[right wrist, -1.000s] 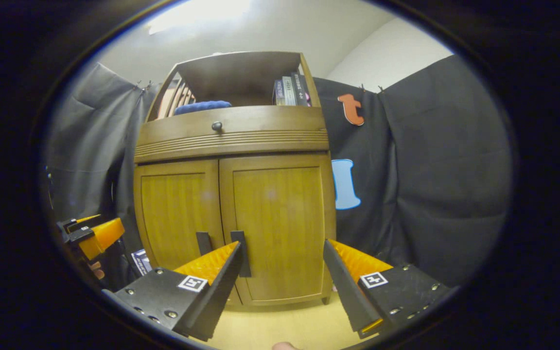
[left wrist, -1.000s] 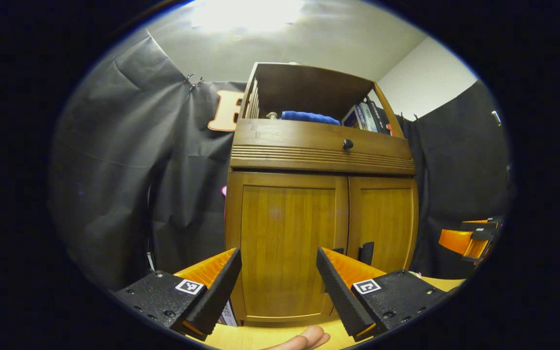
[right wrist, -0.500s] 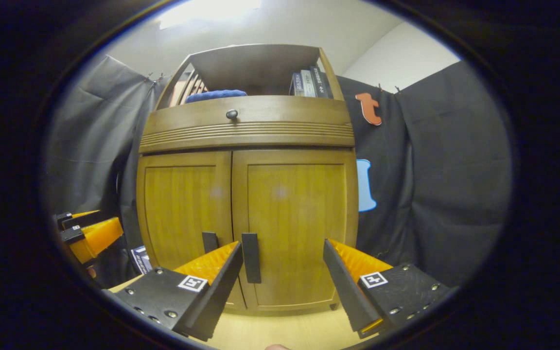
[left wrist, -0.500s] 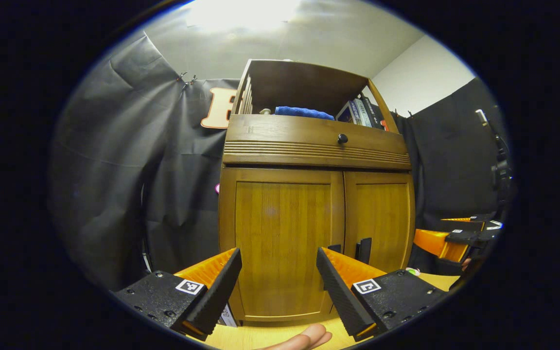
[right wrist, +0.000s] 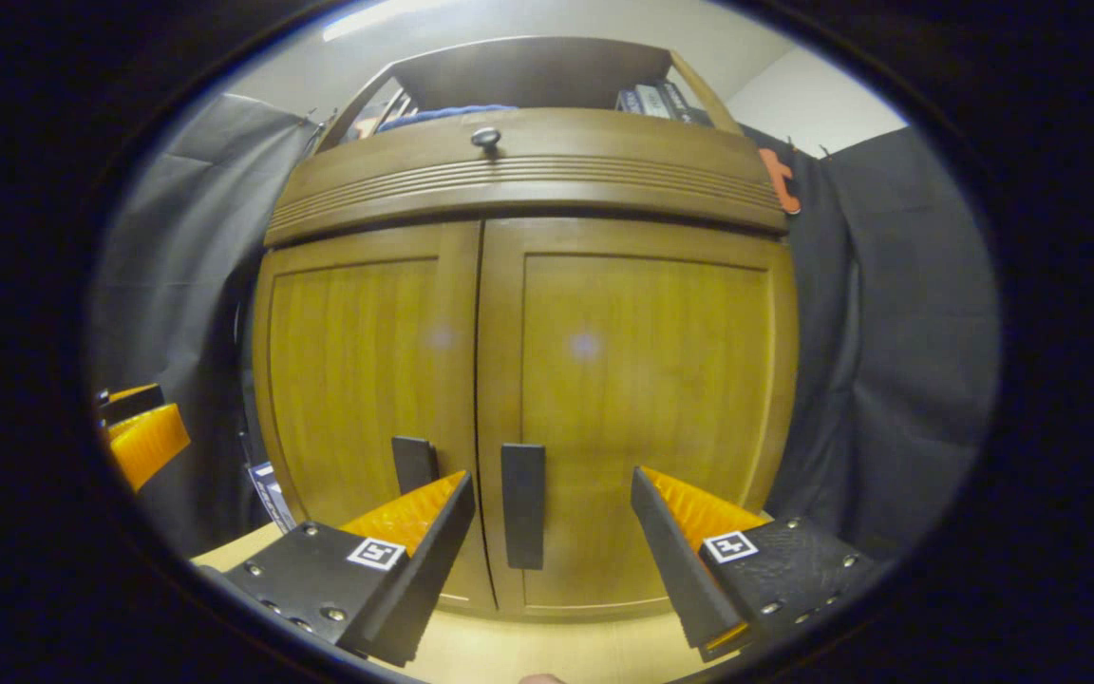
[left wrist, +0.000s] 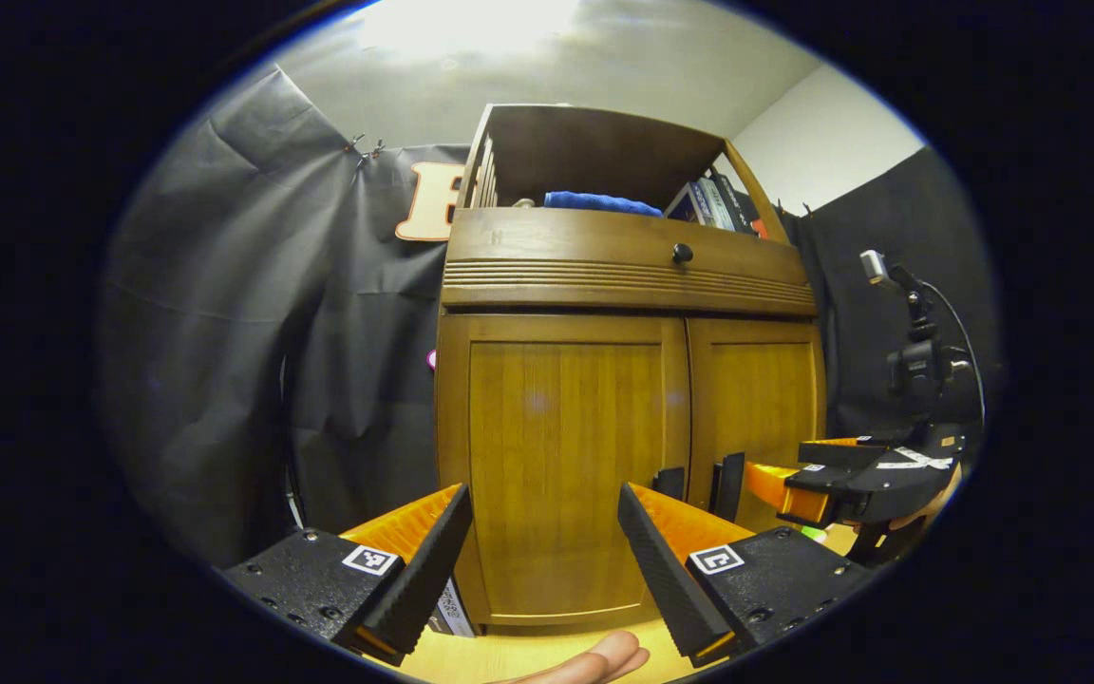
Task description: Open the right door of the double-door shoe cabinet with the right hand, and open the left door with the left hand.
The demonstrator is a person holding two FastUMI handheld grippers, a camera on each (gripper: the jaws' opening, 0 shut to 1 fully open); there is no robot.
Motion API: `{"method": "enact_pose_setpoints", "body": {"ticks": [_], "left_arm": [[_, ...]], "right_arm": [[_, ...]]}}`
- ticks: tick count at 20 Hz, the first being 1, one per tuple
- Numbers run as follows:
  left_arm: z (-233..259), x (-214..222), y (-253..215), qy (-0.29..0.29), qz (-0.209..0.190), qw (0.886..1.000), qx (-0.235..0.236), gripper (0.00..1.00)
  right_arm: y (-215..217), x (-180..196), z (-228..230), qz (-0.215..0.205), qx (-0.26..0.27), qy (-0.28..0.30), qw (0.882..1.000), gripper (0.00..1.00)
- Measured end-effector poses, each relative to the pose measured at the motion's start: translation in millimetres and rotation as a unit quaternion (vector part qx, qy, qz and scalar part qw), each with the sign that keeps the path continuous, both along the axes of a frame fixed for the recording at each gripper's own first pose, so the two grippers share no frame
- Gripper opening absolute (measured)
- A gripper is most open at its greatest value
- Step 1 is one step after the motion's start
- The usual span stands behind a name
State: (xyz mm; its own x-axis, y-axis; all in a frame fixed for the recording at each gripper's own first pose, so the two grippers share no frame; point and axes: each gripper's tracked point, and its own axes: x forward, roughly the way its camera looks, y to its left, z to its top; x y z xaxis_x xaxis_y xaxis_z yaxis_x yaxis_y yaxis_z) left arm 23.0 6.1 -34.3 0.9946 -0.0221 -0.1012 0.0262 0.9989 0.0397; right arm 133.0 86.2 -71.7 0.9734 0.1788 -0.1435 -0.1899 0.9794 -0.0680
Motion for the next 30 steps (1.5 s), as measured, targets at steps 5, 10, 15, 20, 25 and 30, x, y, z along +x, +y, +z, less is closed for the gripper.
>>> {"method": "enact_pose_setpoints", "body": {"ticks": [5,10,15,20,25,30], "left_arm": [[-5,2,0,0.009,-0.001,1.000,-0.012,0.95],[-7,1,-2,0.016,-0.010,1.000,-0.020,0.93],[-6,0,-4,0.019,-0.024,0.999,-0.027,0.93],[-3,2,11,0.018,-0.008,0.999,-0.043,0.93],[-3,3,13,0.017,-0.008,0.999,-0.037,0.93],[-8,-1,3,0.028,-0.025,0.999,-0.035,0.93]], "right_arm": [[18,36,-32,-0.006,0.014,0.025,1.000,0.93],[25,59,-49,-0.014,0.010,0.038,0.999,0.34],[24,52,-45,-0.015,0.037,0.029,0.999,0.24],[11,24,-41,-0.006,0.046,0.031,0.998,0.22],[-6,-10,-35,0.001,0.031,0.021,0.999,0.22],[-30,-37,-26,0.009,0.038,0.023,0.999,0.22]]}}
